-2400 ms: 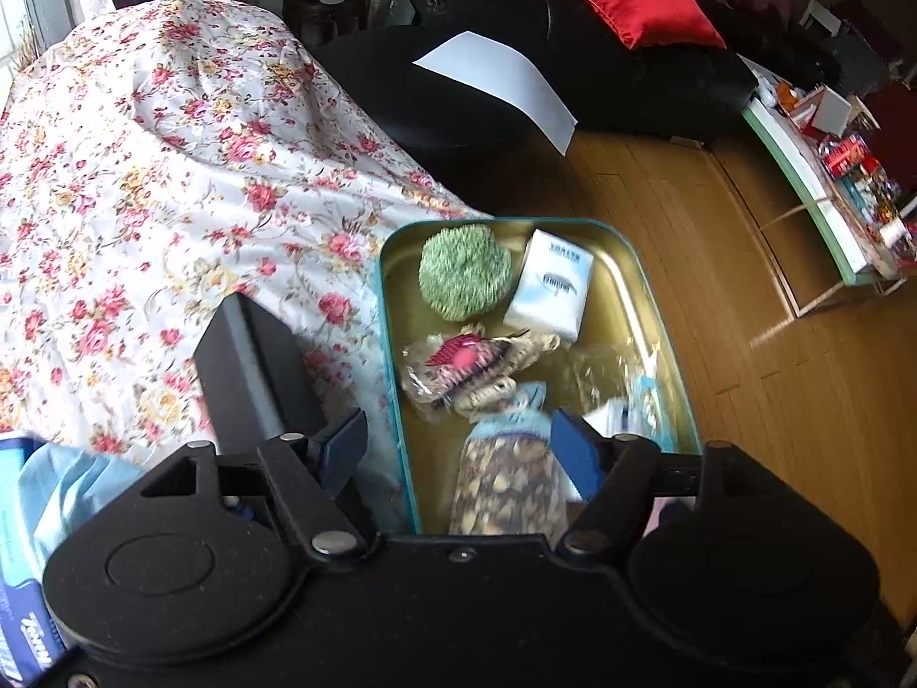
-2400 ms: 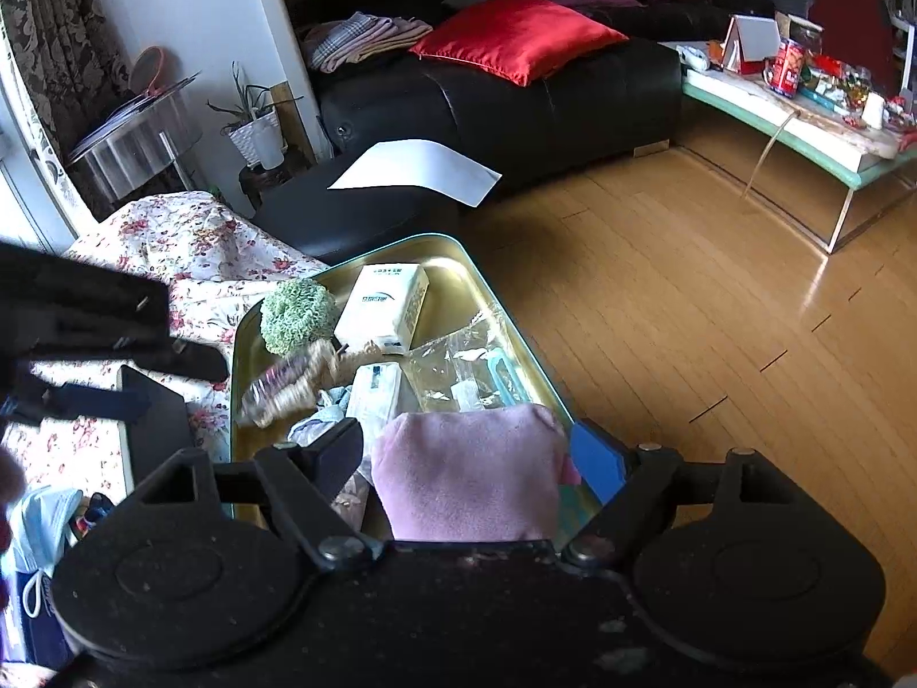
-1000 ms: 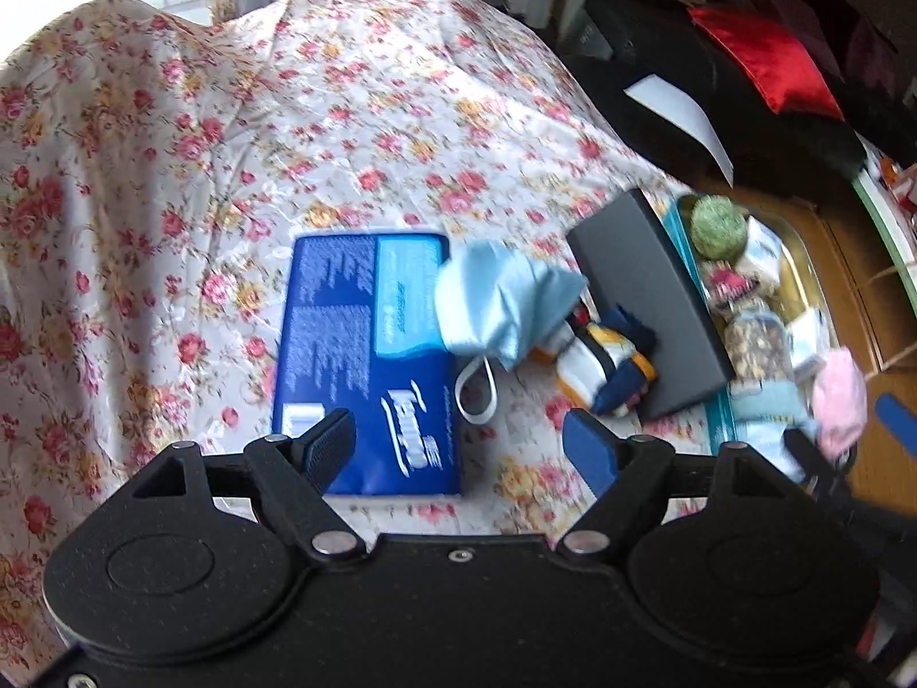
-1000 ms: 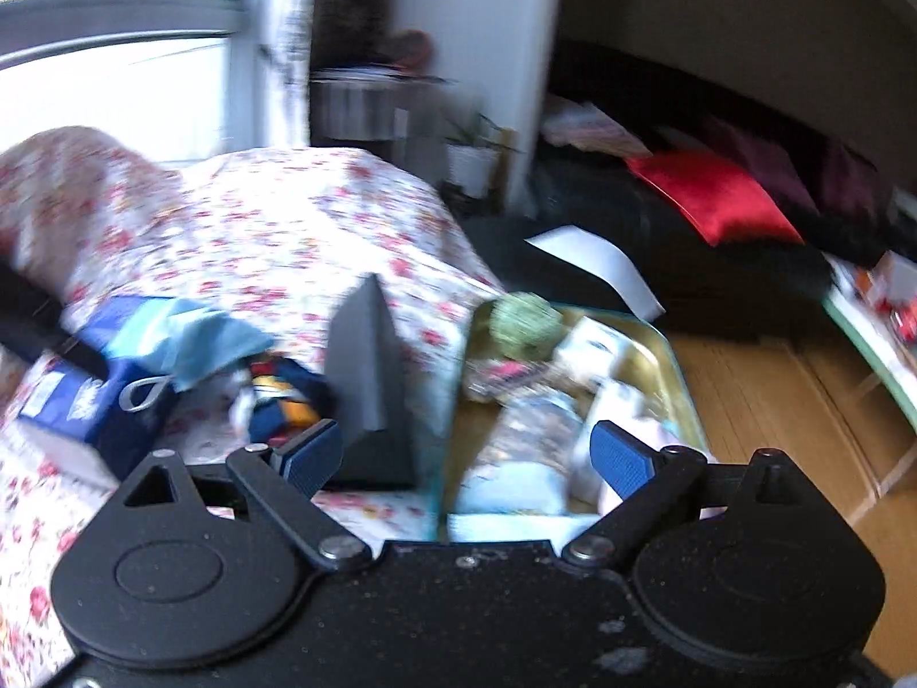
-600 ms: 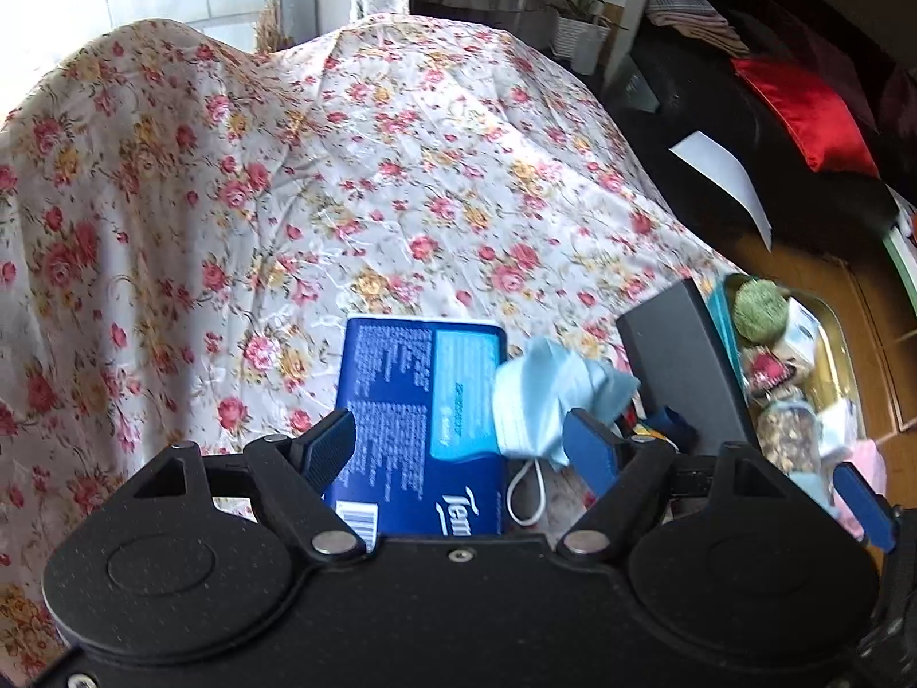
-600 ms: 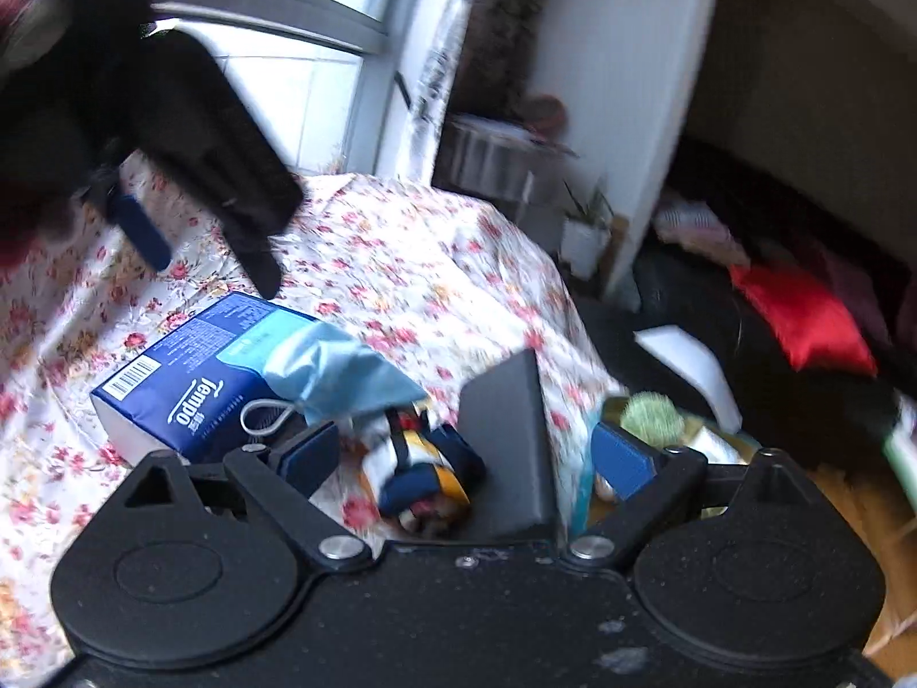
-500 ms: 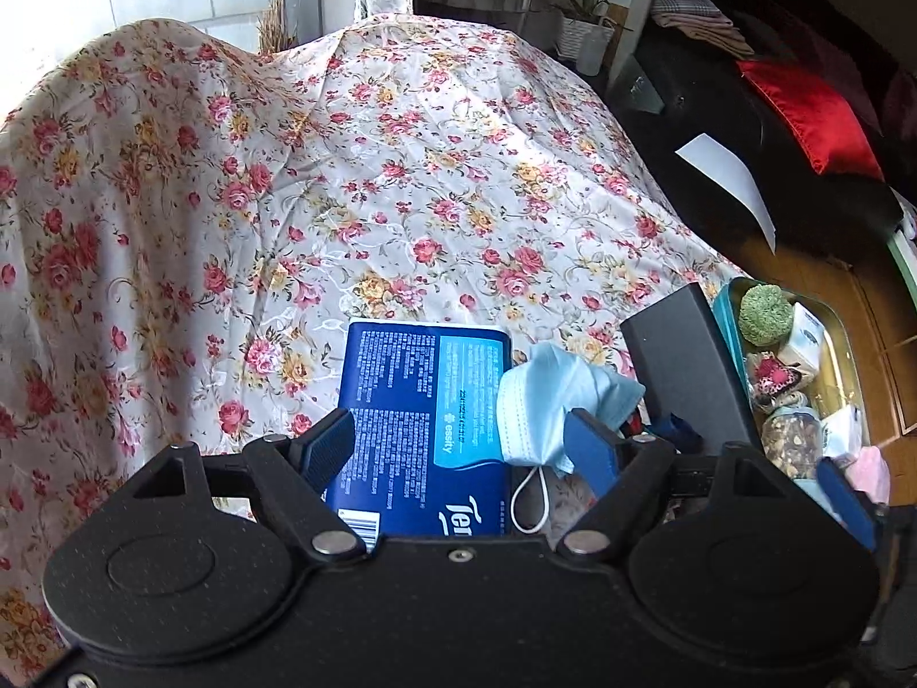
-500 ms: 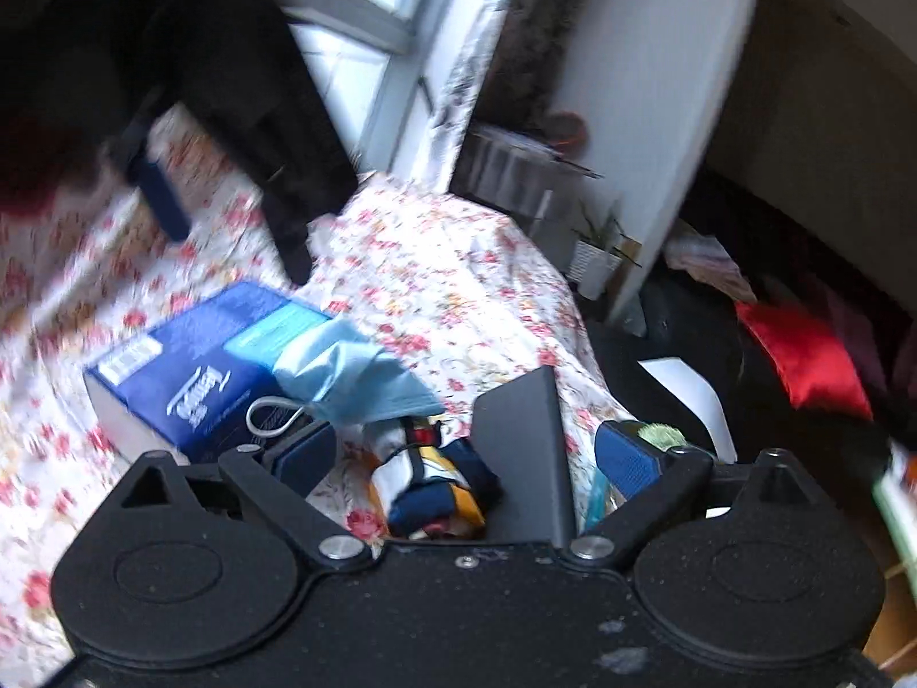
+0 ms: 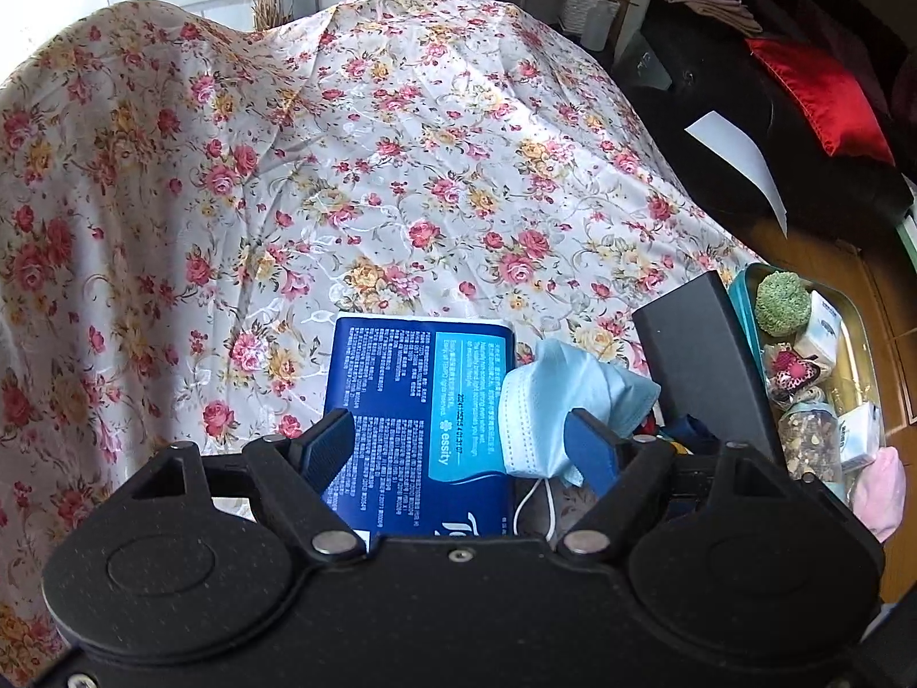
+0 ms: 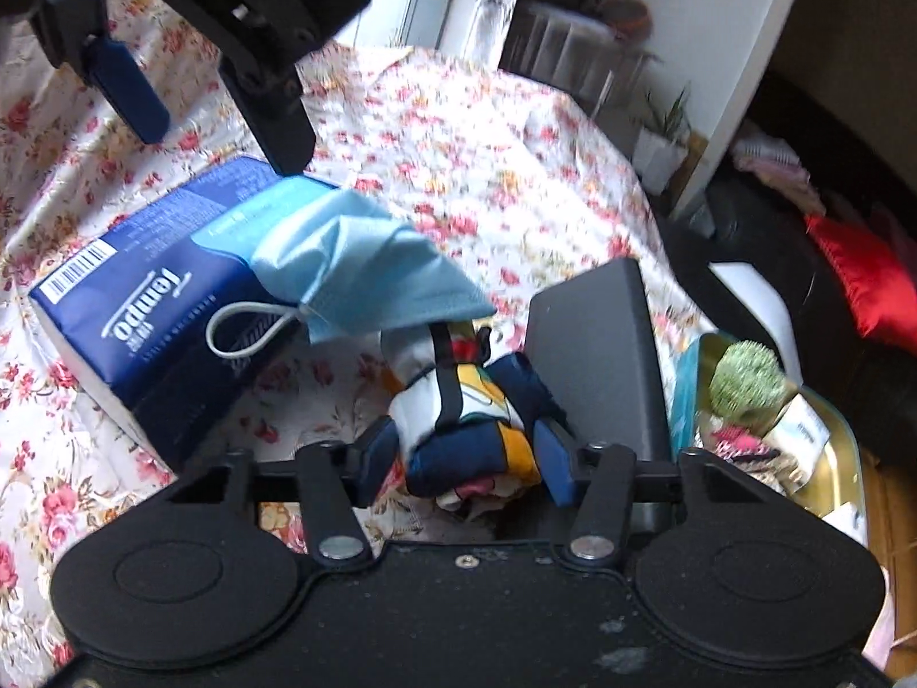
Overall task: Organize soft objects
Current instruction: 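Close the right tool on the white-navy fabric bundle while left tool grasps the blue mask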
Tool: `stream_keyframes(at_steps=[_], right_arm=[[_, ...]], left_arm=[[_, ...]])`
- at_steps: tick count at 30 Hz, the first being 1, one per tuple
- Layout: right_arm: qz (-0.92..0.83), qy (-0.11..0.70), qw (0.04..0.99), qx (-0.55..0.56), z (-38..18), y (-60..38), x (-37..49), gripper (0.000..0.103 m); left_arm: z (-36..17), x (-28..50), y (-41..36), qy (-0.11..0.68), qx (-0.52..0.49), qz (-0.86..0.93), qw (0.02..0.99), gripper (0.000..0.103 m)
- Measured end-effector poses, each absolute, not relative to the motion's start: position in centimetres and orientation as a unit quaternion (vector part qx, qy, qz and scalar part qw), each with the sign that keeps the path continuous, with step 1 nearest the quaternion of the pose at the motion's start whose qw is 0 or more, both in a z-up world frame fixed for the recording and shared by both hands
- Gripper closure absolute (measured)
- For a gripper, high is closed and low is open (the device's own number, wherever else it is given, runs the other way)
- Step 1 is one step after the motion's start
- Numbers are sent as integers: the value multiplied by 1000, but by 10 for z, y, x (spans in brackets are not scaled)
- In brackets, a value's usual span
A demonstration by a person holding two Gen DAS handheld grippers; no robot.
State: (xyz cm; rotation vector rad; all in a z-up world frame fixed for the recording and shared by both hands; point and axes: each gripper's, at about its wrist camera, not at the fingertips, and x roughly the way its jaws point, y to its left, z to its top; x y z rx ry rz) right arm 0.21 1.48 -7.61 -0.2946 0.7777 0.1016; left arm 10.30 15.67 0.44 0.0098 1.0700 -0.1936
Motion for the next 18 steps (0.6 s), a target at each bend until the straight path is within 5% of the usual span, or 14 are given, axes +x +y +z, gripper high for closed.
stream_keyframes(at_steps=[3, 5, 8, 18], right_arm=[[49, 385, 910, -147, -80, 18, 5, 53], [52, 390, 908, -144, -80, 19, 4, 66], [61, 401, 906, -123, -75, 17, 3, 71], [80, 485, 870, 41, -58, -14, -20, 71]], left_arm=[[4, 105, 155, 510, 6, -93, 855, 27], [3, 105, 154, 512, 7, -94, 854, 27], [1, 105, 153, 515, 10, -94, 852, 27], [-5, 104, 137, 518, 39, -107, 848, 27]])
